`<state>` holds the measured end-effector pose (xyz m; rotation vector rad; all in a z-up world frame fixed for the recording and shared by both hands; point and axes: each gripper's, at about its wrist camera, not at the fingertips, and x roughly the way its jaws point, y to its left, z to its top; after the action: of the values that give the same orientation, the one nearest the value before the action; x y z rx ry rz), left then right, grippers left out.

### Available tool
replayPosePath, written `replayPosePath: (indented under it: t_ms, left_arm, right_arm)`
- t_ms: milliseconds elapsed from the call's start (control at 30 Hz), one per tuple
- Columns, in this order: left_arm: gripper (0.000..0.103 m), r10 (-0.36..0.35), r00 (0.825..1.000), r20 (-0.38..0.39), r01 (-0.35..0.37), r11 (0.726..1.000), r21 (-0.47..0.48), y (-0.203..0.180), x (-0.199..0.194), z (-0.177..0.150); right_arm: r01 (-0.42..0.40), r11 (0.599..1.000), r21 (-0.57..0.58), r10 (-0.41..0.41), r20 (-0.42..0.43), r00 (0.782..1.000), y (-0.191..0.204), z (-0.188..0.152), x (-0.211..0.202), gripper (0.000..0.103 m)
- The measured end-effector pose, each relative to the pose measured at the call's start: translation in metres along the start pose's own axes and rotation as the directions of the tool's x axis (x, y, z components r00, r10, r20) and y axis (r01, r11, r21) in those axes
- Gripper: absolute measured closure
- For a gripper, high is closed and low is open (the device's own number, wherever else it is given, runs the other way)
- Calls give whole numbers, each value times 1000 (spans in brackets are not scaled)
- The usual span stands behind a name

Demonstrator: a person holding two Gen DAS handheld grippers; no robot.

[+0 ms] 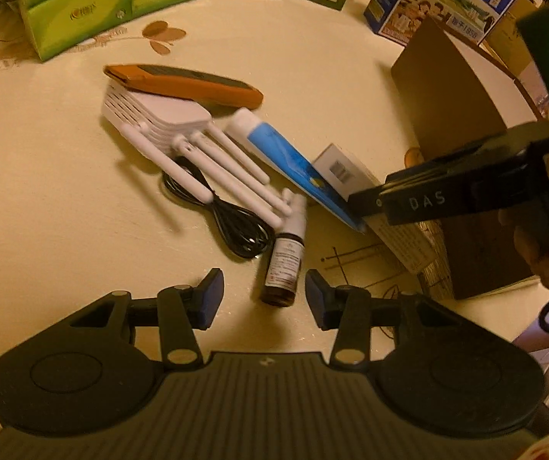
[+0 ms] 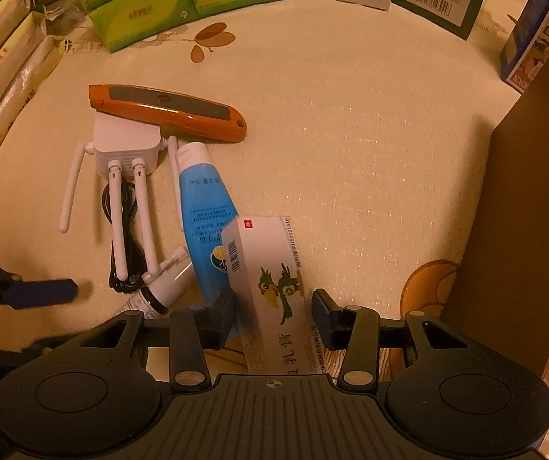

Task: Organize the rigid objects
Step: 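Grasp the dark spray bottle with the left tool while the right tool grasps the white ointment box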

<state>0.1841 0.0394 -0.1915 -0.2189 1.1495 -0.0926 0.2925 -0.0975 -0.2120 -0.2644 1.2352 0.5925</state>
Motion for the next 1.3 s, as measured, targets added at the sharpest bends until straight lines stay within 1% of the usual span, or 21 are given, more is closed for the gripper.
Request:
replayPosePath:
  t_ms: [67,133,267,300,333,467,633,767,867,933,1067,1133,1300]
  left_arm:
    - [66,0,1000,-6,0,1000,4,-2,7,-1]
    - [71,3,1000,-13,-3,1000,9,-4,13,0]
    - [79,-1,1000,-10,1,1000,15,-6,23,2]
    - [81,-6,1000,-8,6,1000,19,-6,24,2]
    - [82,-5,1000,-8,5,1000,27,-7,26,3]
    - [83,6,1000,9,-7,997,74,-11,24,-1]
    - [83,25,1000,-1,-25,996,85,-1,14,-16]
    - [83,58,998,-13,-56,995,77,14,0,-32]
    - [83,83,996,-20,-81,994,67,24,-10,-41]
    - [83,97,995,-32,-95,994,56,30,-14,-45]
    - [82,89,995,-42,-88,995,37,35,-17,-44]
    - [79,87,996,-35,-86,996,31,34,-15,-40]
    - [78,107,993,-43,-103,991,81,26,-2,-33]
  right_arm:
    - [-5,1000,6,5,-20,1000,-1,-1,5,59]
    - [3,1000,8,-2,-26,1000,-2,-3,7,59]
    - [-13,1000,-2,13,-2,1000,-3,-11,4,59]
    - [-15,1000,-4,15,2,1000,-2,-13,3,62]
    - [-13,1000,-2,13,8,1000,-2,-16,1,65]
    - [-31,999,31,30,26,999,1,-29,-8,67]
    - [-52,996,71,50,31,998,16,-52,-18,68]
    - [-96,993,61,95,22,995,35,-72,-21,68]
    - [-107,994,28,106,30,994,53,-81,-21,68]
    - [-108,994,17,107,32,994,61,-83,-19,68]
    - [-88,996,17,87,41,995,69,-81,-13,67]
    - [-86,996,26,85,41,996,70,-79,-10,67]
    - [-90,994,69,87,47,995,68,-76,-3,64]
